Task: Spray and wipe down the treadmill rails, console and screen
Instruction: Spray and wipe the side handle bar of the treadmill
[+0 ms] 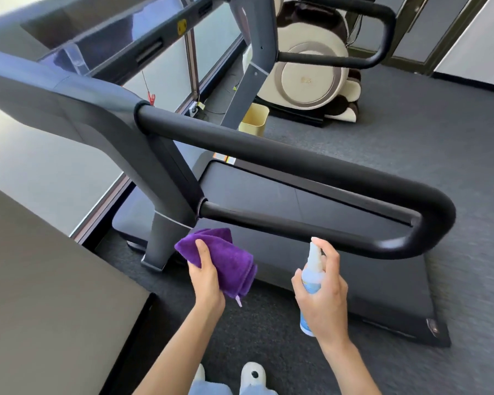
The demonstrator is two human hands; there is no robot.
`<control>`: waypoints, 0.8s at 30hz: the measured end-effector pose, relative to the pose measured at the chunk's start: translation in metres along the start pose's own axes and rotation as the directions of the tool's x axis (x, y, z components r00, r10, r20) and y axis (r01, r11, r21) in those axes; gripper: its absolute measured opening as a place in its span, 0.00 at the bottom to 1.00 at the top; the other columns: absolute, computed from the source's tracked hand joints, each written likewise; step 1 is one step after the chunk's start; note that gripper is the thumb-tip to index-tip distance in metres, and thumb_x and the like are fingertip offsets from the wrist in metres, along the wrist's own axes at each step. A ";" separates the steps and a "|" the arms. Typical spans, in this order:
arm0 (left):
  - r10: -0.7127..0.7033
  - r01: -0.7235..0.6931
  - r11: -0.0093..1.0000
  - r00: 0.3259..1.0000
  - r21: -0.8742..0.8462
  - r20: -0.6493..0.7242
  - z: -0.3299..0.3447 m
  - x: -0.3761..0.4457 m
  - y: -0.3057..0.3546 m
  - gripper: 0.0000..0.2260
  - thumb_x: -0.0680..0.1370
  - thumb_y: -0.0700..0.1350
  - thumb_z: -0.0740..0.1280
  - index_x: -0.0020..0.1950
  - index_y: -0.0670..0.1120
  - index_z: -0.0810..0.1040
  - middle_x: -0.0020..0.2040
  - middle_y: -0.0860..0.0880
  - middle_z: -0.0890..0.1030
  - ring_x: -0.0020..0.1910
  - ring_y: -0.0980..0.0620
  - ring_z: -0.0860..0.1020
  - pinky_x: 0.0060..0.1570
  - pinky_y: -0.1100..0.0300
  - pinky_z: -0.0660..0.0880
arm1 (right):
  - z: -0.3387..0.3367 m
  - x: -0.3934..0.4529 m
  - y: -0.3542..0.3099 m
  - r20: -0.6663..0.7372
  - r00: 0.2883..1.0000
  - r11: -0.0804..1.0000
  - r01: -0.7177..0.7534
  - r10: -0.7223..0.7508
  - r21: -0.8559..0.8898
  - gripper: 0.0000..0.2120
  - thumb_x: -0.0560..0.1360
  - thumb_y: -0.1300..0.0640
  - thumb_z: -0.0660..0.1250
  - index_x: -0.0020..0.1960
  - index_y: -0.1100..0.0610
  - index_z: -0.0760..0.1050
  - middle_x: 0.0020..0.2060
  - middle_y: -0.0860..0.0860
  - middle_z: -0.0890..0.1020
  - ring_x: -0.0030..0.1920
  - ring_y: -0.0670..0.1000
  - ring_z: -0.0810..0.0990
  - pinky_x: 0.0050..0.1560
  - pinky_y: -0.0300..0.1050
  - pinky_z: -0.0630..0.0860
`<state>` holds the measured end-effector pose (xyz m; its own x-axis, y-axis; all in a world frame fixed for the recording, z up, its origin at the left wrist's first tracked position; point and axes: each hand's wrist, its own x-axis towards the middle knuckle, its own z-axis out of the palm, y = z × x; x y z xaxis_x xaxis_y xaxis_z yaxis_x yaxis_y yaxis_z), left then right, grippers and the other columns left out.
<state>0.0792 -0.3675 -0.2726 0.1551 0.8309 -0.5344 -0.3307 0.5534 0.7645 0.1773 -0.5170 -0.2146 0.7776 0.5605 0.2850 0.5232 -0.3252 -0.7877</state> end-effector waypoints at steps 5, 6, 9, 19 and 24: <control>-0.056 0.065 0.992 0.995 -0.112 0.083 0.052 0.020 0.008 0.34 0.74 0.65 0.61 0.76 0.53 0.58 0.66 0.46 0.76 0.64 0.45 0.76 0.66 0.44 0.71 | -0.002 -0.002 0.006 0.003 0.998 0.998 -0.060 0.060 -0.030 0.34 0.71 0.69 0.72 0.66 0.40 0.65 0.54 0.47 0.81 0.44 0.44 0.77 0.50 0.39 0.75; -0.060 0.066 0.991 0.996 -0.114 0.060 0.066 0.025 0.011 0.34 0.76 0.64 0.62 0.77 0.55 0.52 0.66 0.46 0.76 0.64 0.44 0.76 0.66 0.45 0.70 | -0.003 -0.002 0.007 -0.003 0.998 0.997 -0.069 0.069 -0.037 0.34 0.71 0.69 0.72 0.65 0.39 0.65 0.54 0.46 0.81 0.44 0.45 0.77 0.50 0.41 0.75; -0.091 0.084 0.994 0.988 -0.065 -0.127 0.098 0.035 0.013 0.40 0.75 0.61 0.67 0.77 0.55 0.44 0.61 0.52 0.69 0.53 0.50 0.76 0.59 0.55 0.70 | -0.005 0.001 0.011 -0.009 0.995 0.994 -0.100 0.100 -0.047 0.35 0.71 0.69 0.72 0.65 0.38 0.64 0.55 0.46 0.80 0.48 0.50 0.80 0.53 0.47 0.78; -0.175 0.149 0.983 0.933 -0.103 -0.314 0.114 0.038 -0.004 0.40 0.71 0.59 0.73 0.75 0.47 0.57 0.66 0.45 0.73 0.61 0.43 0.76 0.60 0.53 0.72 | -0.011 0.004 0.025 -0.038 0.993 0.991 -0.117 0.115 -0.058 0.34 0.70 0.71 0.73 0.66 0.43 0.67 0.52 0.41 0.80 0.45 0.48 0.79 0.51 0.29 0.72; -0.275 0.255 0.958 0.946 -0.131 -0.172 0.119 0.013 -0.025 0.37 0.70 0.61 0.72 0.72 0.48 0.62 0.61 0.47 0.77 0.52 0.48 0.79 0.59 0.51 0.74 | -0.015 0.006 0.030 0.010 0.991 0.989 -0.132 0.133 -0.073 0.34 0.71 0.69 0.72 0.67 0.42 0.65 0.53 0.51 0.81 0.49 0.53 0.80 0.53 0.44 0.77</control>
<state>0.2007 -0.3637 -0.2558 0.0777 0.6240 -0.7776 -0.3995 0.7341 0.5491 0.2029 -0.5347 -0.2279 0.8365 0.5202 0.1721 0.4401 -0.4508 -0.7766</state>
